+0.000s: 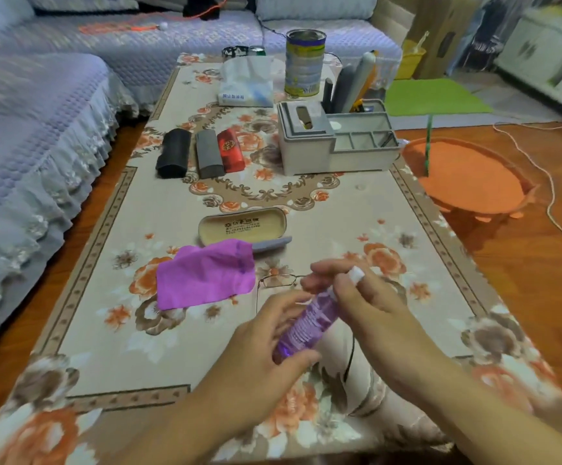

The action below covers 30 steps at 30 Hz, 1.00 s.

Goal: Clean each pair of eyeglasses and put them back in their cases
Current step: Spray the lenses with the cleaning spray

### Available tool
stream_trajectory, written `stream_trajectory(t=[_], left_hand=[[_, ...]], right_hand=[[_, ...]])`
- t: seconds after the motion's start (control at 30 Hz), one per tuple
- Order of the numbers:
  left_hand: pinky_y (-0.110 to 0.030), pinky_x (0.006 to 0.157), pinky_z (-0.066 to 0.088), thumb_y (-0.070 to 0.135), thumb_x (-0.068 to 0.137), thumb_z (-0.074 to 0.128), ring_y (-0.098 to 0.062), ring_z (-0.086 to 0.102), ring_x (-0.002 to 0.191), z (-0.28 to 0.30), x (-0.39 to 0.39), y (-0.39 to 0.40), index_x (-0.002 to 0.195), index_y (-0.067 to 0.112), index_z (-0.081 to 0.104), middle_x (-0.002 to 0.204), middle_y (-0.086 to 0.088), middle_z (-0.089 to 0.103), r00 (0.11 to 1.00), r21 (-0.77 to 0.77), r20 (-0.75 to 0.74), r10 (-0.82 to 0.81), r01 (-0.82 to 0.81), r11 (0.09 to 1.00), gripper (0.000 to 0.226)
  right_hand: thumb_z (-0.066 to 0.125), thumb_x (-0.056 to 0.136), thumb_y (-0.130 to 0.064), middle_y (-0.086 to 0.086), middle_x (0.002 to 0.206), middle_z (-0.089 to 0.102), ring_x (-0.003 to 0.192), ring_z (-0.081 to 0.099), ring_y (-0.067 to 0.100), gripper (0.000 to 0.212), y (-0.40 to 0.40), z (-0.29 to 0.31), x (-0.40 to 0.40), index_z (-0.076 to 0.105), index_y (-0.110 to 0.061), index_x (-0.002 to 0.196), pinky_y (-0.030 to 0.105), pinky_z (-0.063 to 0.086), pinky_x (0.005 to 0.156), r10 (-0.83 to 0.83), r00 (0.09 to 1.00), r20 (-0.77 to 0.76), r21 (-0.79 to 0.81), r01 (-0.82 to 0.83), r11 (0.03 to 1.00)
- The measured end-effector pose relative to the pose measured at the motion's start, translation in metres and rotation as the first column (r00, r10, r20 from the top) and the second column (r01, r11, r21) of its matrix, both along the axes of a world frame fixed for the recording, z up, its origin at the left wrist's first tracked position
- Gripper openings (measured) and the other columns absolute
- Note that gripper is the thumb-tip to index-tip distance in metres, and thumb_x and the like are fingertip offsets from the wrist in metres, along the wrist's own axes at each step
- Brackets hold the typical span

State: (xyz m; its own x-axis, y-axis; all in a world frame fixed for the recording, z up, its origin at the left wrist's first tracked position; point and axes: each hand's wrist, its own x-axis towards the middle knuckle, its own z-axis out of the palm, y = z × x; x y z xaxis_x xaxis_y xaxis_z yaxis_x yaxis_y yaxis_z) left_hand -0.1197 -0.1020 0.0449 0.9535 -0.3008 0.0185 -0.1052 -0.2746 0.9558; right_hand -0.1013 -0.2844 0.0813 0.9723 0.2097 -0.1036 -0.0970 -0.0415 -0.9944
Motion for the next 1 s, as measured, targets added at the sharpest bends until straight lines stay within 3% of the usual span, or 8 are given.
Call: stream_trajectory(t=[0.1, 0.23, 0.37, 0.5, 0.63, 0.8, 0.9, 1.0], left_hand=[[-0.014, 0.098, 0.048, 0.033, 0.088, 0.073, 0.003, 0.062, 0.117, -0.007, -0.01, -0.005, 0.124, 0.058, 0.047, 0.127, 0.031, 0.061, 0.991, 0.094, 0.077, -0.108, 0.1, 0.99, 0.051], [-0.02, 0.086, 0.05, 0.032, 0.093, 0.054, -0.001, 0.061, 0.101, -0.023, 0.006, 0.035, 0.118, 0.029, 0.06, 0.107, 0.02, 0.063, 0.904, 0.354, 0.428, -0.005, -0.162, 0.921, 0.025], [-0.04, 0.079, 0.055, 0.014, 0.091, 0.063, -0.022, 0.062, 0.101, -0.031, 0.057, 0.064, 0.117, 0.013, 0.068, 0.112, -0.004, 0.066, 0.772, 0.683, 0.573, -0.275, -0.264, 0.682, 0.026], [-0.04, 0.095, 0.051, 0.027, 0.1, 0.055, -0.024, 0.058, 0.111, -0.02, 0.092, 0.063, 0.124, 0.019, 0.065, 0.122, -0.004, 0.064, 0.726, 0.805, 0.506, -0.465, -0.205, 0.557, 0.027], [-0.043, 0.096, 0.05, 0.011, 0.094, 0.049, -0.031, 0.061, 0.11, -0.024, 0.114, 0.073, 0.127, 0.016, 0.06, 0.124, -0.012, 0.064, 0.448, 0.912, 0.41, -0.794, -0.208, 0.354, 0.035], [-0.045, 0.092, 0.051, 0.004, 0.095, 0.053, -0.032, 0.062, 0.102, -0.028, 0.12, 0.067, 0.123, 0.012, 0.062, 0.119, -0.011, 0.066, 0.359, 0.909, 0.412, -0.837, -0.22, 0.353, 0.03], [-0.044, 0.087, 0.053, 0.0, 0.09, 0.066, -0.032, 0.063, 0.095, -0.027, 0.117, 0.063, 0.112, 0.01, 0.064, 0.112, -0.012, 0.068, 0.358, 0.879, 0.476, -0.803, -0.204, 0.431, 0.024], [-0.04, 0.079, 0.054, 0.001, 0.093, 0.06, -0.03, 0.065, 0.089, -0.023, 0.101, 0.062, 0.1, 0.007, 0.07, 0.102, -0.012, 0.07, 0.387, 0.821, 0.567, -0.727, -0.193, 0.537, 0.013]], right_hand=[[0.045, 0.103, -0.033, 0.011, 0.089, 0.071, 0.09, 0.07, 0.031, 0.032, -0.005, -0.008, -0.001, 0.062, -0.007, 0.111, 0.047, 0.053, 0.092, -0.191, 0.976, -0.105, 0.182, 0.208, 0.961], [0.038, 0.109, -0.028, 0.009, 0.076, 0.056, 0.063, 0.055, 0.025, 0.023, -0.046, -0.003, 0.018, 0.052, -0.01, 0.111, 0.046, 0.058, 0.065, -0.254, 0.936, -0.244, 0.44, 0.34, 0.831], [0.042, 0.108, -0.03, 0.01, 0.078, 0.054, 0.056, 0.048, 0.02, 0.017, -0.068, -0.006, 0.02, 0.048, -0.014, 0.106, 0.031, 0.046, 0.048, -0.247, 0.938, -0.243, 0.453, 0.335, 0.826], [0.045, 0.106, -0.025, 0.01, 0.086, 0.061, 0.066, 0.056, 0.022, 0.021, -0.065, -0.007, 0.014, 0.055, -0.008, 0.113, 0.036, 0.052, 0.058, -0.195, 0.963, -0.187, 0.384, 0.254, 0.887], [0.043, 0.105, -0.029, 0.014, 0.09, 0.063, 0.073, 0.061, 0.024, 0.026, -0.069, -0.005, 0.01, 0.06, -0.01, 0.111, 0.056, 0.057, 0.082, -0.153, 0.975, -0.16, 0.431, 0.209, 0.878], [0.041, 0.105, -0.034, 0.014, 0.083, 0.06, 0.065, 0.053, 0.025, 0.027, -0.076, -0.011, 0.007, 0.055, -0.013, 0.114, 0.038, 0.051, 0.062, -0.155, 0.963, -0.22, 0.399, 0.234, 0.886], [0.043, 0.106, -0.033, 0.014, 0.08, 0.059, 0.064, 0.052, 0.024, 0.028, -0.081, -0.016, 0.008, 0.055, -0.01, 0.115, 0.035, 0.045, 0.059, -0.165, 0.953, -0.253, 0.379, 0.255, 0.889], [0.046, 0.105, -0.026, 0.012, 0.083, 0.059, 0.067, 0.056, 0.022, 0.025, -0.087, -0.014, 0.007, 0.056, -0.006, 0.113, 0.033, 0.05, 0.059, -0.197, 0.951, -0.24, 0.37, 0.277, 0.887]])
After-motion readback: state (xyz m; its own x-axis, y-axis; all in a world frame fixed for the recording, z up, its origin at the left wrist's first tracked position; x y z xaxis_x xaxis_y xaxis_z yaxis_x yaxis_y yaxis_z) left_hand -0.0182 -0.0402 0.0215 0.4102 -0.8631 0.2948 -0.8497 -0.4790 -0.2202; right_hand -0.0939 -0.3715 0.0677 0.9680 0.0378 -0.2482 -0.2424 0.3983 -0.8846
